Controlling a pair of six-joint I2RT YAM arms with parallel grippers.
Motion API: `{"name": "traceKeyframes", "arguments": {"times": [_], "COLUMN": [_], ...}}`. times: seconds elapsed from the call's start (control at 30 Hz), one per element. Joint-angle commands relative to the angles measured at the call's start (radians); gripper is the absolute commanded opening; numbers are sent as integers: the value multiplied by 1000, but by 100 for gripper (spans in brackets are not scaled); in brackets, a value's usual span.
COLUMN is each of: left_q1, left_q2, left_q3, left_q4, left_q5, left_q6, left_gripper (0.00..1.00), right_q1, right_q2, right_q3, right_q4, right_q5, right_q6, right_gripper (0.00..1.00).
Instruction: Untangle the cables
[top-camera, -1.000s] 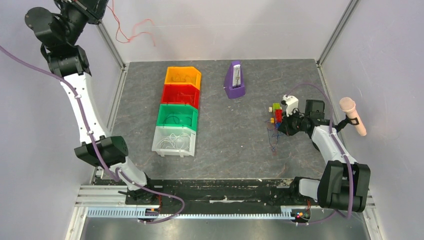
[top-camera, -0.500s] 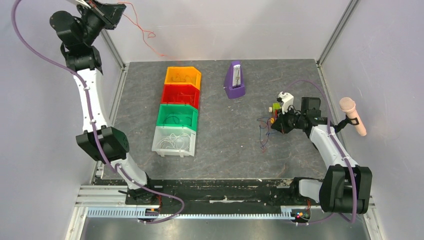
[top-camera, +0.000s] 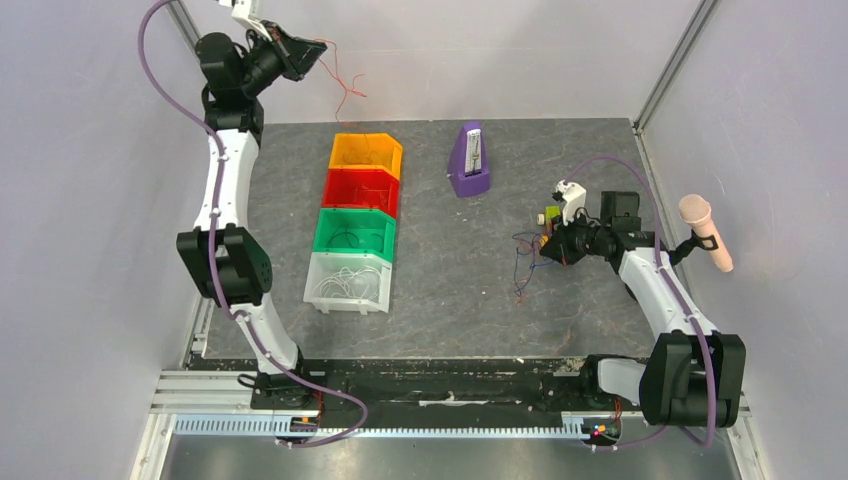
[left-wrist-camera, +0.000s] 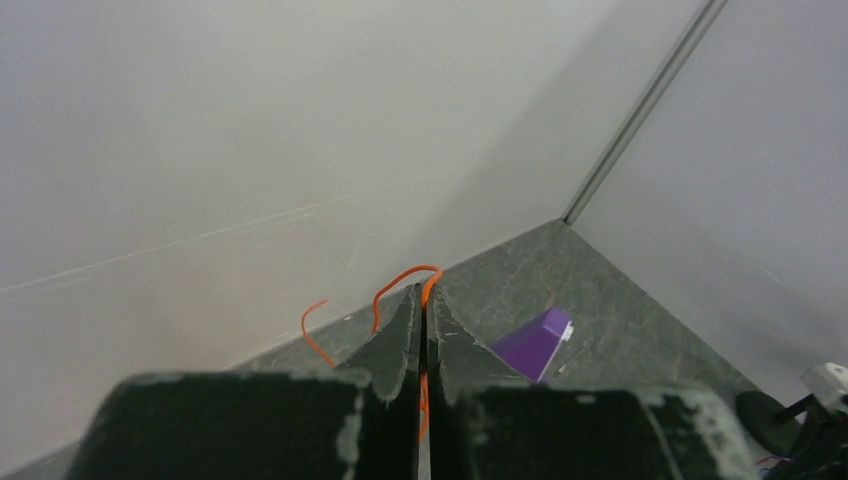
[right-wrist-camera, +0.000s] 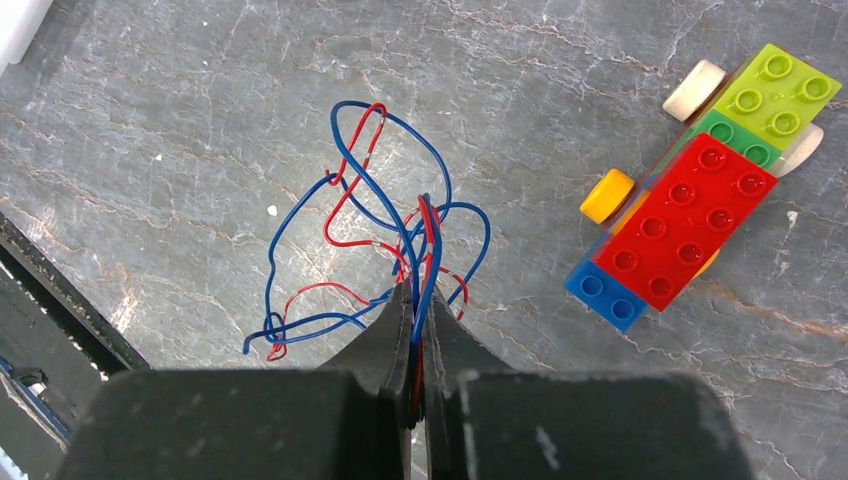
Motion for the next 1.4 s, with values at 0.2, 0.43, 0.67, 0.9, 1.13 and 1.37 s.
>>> {"name": "traceKeyframes", "arguments": {"times": [0.2, 0.43, 0.67, 0.9, 1.13, 1.37], "left_q1": [-18, -28, -70, -83, -95, -138], "left_q2": [36, 13, -11, 108, 263, 247], "left_q3": [-91, -234, -345, -234, -58, -211], "left_q4": [-92, -195, -258, -259, -247, -225], "left_q5": [-36, -3, -34, -314, -511, -289], "left_q6": [321, 475, 513, 452, 560, 801], "left_gripper": [2, 2, 2, 2, 2, 2], "right_q1": [9, 9, 9, 9, 9, 9], "right_q2": [-28, -14, -2, 8, 16, 19], "right_q3": [56, 61, 70, 81, 87, 98], "right_q4": [-16, -16, -16, -16, -27, -46], "right_q5": [-5, -1, 5, 9, 21, 43], "right_q6": [15, 18, 21, 30, 39, 33], "right_gripper": [0, 0, 0, 0, 0, 0]}}
